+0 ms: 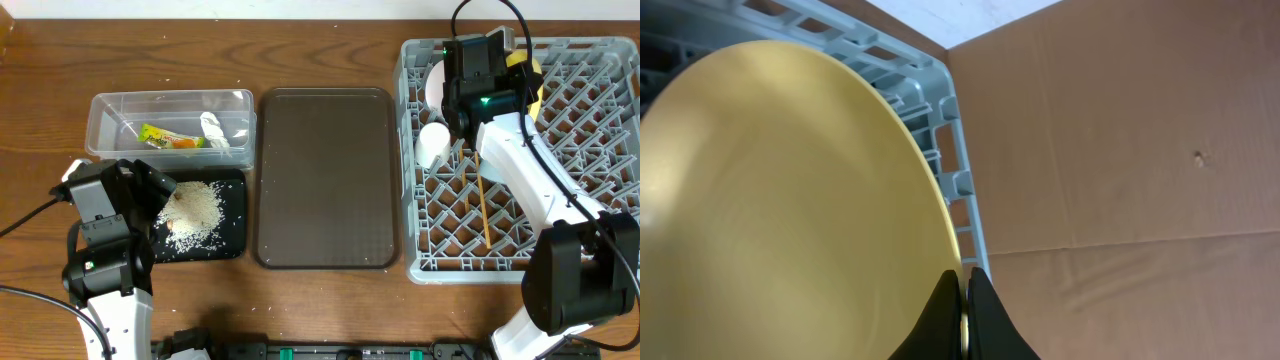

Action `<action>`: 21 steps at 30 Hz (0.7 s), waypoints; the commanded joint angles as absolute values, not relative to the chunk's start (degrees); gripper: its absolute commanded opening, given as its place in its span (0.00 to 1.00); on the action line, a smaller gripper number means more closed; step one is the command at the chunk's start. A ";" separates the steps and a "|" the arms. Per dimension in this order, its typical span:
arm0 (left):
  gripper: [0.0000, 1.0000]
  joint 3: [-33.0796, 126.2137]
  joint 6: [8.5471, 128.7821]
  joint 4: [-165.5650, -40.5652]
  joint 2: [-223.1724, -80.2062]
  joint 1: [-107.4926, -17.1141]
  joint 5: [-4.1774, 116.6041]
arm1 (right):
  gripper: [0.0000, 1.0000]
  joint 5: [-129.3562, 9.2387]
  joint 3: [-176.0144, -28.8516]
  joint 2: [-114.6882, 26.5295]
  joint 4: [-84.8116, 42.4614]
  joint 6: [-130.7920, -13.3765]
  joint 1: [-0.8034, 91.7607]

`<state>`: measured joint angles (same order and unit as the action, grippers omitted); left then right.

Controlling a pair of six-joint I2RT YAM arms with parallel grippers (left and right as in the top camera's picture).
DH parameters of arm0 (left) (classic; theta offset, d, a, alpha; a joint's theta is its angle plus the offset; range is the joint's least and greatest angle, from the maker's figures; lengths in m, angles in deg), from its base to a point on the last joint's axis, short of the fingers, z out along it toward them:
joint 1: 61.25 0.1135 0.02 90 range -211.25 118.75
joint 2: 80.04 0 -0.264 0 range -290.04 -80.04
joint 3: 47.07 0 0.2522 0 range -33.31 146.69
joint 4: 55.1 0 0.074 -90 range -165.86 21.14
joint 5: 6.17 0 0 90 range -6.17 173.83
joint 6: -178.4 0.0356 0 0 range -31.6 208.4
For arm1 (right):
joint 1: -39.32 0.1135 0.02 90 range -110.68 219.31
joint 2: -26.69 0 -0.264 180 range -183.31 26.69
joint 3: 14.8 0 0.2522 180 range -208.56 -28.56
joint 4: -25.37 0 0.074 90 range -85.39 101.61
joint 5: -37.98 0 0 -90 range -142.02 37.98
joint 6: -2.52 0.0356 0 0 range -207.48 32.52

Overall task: Sort waste into correct bins and load items into the dishwasher rack
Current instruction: 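Carry the yellow plate right over the dish rack, then stand the yellow plate upright in the rack slots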

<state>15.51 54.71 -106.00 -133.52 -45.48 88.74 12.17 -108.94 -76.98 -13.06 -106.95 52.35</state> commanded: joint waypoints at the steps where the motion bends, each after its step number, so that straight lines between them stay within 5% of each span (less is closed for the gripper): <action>1: 0.98 16.51 54.21 -106.11 -133.54 -45.13 89.46 | 0.01 11.56 -108.89 -77.49 -13.01 -105.07 51.17; 21: 0.98 16.51 54.21 -106.11 -133.54 -45.13 89.46 | 0.03 -3.20 -108.78 -77.60 -11.74 -103.56 49.90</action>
<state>15.51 54.69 -105.98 -133.54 -45.48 88.74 0.04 -108.94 -76.98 -12.38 -105.46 50.47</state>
